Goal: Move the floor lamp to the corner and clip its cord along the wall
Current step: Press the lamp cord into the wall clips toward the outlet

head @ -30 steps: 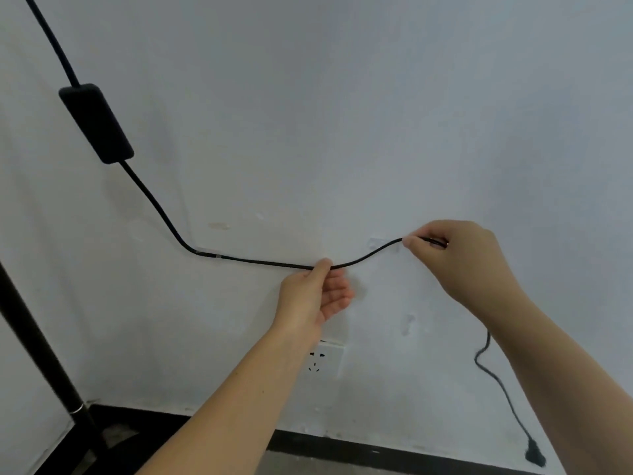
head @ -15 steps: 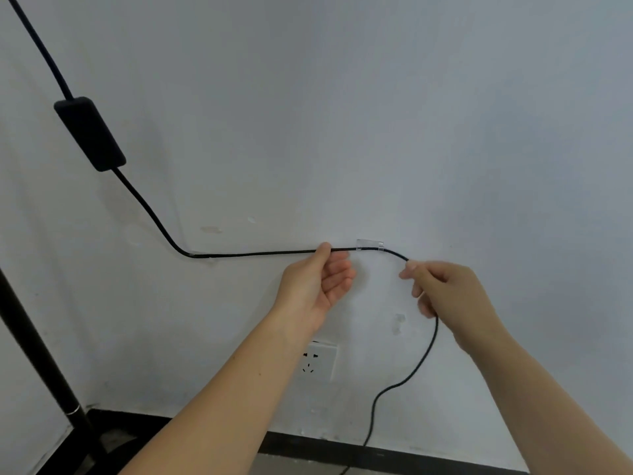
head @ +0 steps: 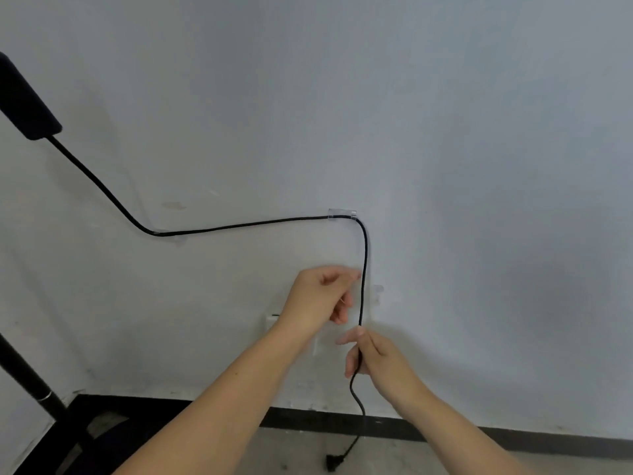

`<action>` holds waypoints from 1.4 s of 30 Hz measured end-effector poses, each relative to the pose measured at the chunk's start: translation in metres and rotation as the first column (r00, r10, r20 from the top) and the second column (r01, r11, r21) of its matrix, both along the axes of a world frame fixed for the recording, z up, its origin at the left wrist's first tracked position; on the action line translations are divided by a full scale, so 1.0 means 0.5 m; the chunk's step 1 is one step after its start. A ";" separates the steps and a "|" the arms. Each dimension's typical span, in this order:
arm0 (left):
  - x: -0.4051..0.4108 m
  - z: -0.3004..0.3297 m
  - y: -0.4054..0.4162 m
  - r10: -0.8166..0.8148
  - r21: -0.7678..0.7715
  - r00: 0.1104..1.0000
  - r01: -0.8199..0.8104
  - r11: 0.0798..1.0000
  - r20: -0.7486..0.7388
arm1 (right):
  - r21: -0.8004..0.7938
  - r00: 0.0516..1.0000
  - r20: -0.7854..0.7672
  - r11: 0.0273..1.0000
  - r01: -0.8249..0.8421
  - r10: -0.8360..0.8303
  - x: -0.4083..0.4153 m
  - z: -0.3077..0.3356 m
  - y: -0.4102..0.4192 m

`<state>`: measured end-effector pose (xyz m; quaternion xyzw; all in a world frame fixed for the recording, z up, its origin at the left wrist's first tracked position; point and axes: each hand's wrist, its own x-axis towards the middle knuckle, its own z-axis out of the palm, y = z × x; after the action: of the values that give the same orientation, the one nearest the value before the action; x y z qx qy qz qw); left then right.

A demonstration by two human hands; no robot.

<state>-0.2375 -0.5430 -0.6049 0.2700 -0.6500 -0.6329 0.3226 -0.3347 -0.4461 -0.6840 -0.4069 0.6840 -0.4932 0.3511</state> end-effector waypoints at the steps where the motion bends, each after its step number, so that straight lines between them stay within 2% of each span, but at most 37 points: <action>1: -0.007 -0.012 0.003 -0.027 -0.041 0.999 0.029 0.999 0.048 | 0.019 1.000 -0.019 1.000 -0.010 0.010 -0.004 -0.002 -0.001; 3: -0.022 -0.028 0.002 -0.027 -0.135 0.991 0.045 0.990 0.131 | 0.057 0.999 -0.034 0.998 -0.003 0.005 -0.012 -0.002 -0.005; 5: -0.036 -0.039 -0.006 0.071 -0.281 0.979 -0.016 0.960 0.190 | 0.059 0.997 -0.043 0.996 0.062 -0.059 -0.024 0.001 -0.004; 9: -0.057 -0.047 -0.014 0.231 -0.475 0.939 -0.087 0.876 0.255 | -0.119 0.933 -0.219 0.957 0.265 -0.286 -0.074 0.021 0.010; 12: -0.066 -0.058 -0.010 0.243 -0.460 0.928 -0.091 0.883 0.282 | -0.198 0.897 -0.277 0.934 0.297 -0.344 -0.101 0.034 0.019; 17: -0.071 -0.062 0.001 0.111 -0.259 0.973 -0.056 0.964 0.202 | -0.184 0.879 -0.318 0.932 0.311 -0.356 -0.118 0.026 0.020; 19: -0.074 -0.054 0.004 0.077 -0.262 0.976 -0.023 0.965 0.201 | -0.199 0.874 -0.320 0.928 0.315 -0.366 -0.122 0.026 0.017; 21: -0.082 -0.045 0.004 0.095 -0.326 0.967 -0.013 0.945 0.236 | -0.223 0.871 -0.304 0.918 0.329 -0.386 -0.123 0.022 0.014; 24: -0.091 -0.031 0.000 0.138 -0.438 0.941 0.013 0.899 0.309 | -0.173 0.906 -0.220 0.929 0.329 -0.361 -0.113 -0.009 0.014; 27: -0.090 -0.021 -0.008 0.127 -0.479 0.926 0.065 0.875 0.356 | -0.056 0.962 -0.003 0.961 0.273 -0.273 -0.083 -0.049 0.011; 32: -0.083 -0.015 -0.018 0.137 -0.488 0.922 0.062 0.870 0.362 | 0.015 0.950 0.262 0.985 0.174 -0.172 -0.019 -0.053 -0.023; 37: -0.048 -0.002 -0.020 0.070 -0.439 0.955 0.066 0.896 0.287 | 0.054 0.925 0.357 0.992 0.117 -0.128 0.001 -0.033 -0.034; 41: 0.044 -0.058 -0.021 0.162 -0.357 0.976 -0.101 0.929 0.145 | 0.070 0.914 0.400 0.997 0.038 -0.063 0.003 -0.021 -0.032; 42: 0.075 -0.093 -0.015 0.191 -0.365 0.970 -0.126 0.922 0.149 | 0.068 0.911 0.409 0.997 0.021 -0.047 0.003 -0.019 -0.033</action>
<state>-0.2002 -0.5506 -0.6512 0.3160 -0.7555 -0.4504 0.3556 -0.3330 -0.4627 -0.6934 -0.2712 0.6172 -0.5521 0.4906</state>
